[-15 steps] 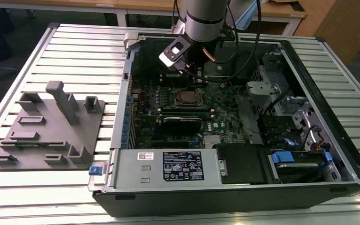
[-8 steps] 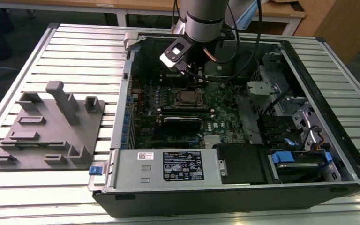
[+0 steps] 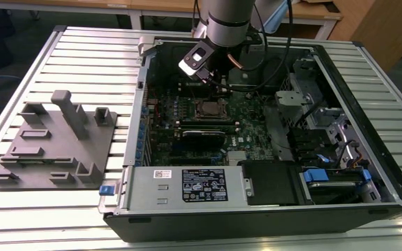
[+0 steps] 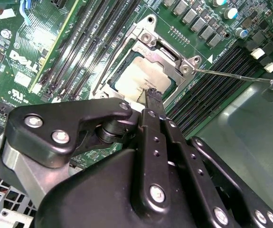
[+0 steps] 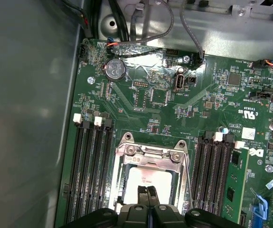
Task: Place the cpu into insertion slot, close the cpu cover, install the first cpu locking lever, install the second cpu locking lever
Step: 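Close the cpu cover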
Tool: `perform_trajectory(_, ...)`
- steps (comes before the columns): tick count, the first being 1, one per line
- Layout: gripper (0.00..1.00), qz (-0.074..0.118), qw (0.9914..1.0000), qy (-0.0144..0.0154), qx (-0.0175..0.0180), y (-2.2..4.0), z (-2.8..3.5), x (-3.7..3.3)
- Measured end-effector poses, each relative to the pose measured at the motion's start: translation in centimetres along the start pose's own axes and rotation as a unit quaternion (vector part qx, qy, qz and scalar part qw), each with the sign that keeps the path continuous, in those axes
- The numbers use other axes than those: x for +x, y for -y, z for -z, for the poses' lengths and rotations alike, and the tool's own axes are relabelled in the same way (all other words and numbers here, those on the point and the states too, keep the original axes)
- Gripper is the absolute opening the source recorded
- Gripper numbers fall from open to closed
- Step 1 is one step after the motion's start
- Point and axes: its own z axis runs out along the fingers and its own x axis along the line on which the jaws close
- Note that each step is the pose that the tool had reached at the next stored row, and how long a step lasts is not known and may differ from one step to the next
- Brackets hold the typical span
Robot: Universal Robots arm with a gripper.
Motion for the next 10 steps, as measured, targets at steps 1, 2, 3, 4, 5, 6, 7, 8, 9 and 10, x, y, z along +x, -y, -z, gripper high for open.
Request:
perform_trajectory(1, 0.11, 0.000, 1.00000, 0.0000, 0.0000, 0.00, 0.00, 0.00)
perform_trajectory(2, 0.11, 0.000, 1.00000, 0.0000, 0.0000, 0.00, 0.00, 0.00)
perform_trajectory(3, 0.11, 0.001, 1.00000, 0.0000, 0.0000, 0.00, 0.00, 0.00)
perform_trajectory(4, 0.11, 0.002, 1.00000, 0.0000, 0.0001, 0.00, 0.00, 0.00)
perform_trajectory(5, 0.11, 0.003, 0.99999, 0.0000, 0.0001, 0.00, 0.00, 0.00)
perform_trajectory(6, 0.11, 0.003, 0.99999, 0.0000, 0.0001, 0.00, 0.00, 0.00)
perform_trajectory(7, 0.11, 0.003, 0.99999, 0.0000, 0.0001, 0.00, 0.00, 0.00)
perform_trajectory(8, 0.11, 0.003, 0.99999, 0.0000, 0.0001, 0.00, 0.00, 0.00)
perform_trajectory(9, 0.11, 0.003, 0.99999, 0.0000, 0.0001, 0.00, 0.00, 0.00)
perform_trajectory(10, 0.11, 0.004, 0.99999, 0.0000, 0.0001, 0.00, 0.00, 0.00)
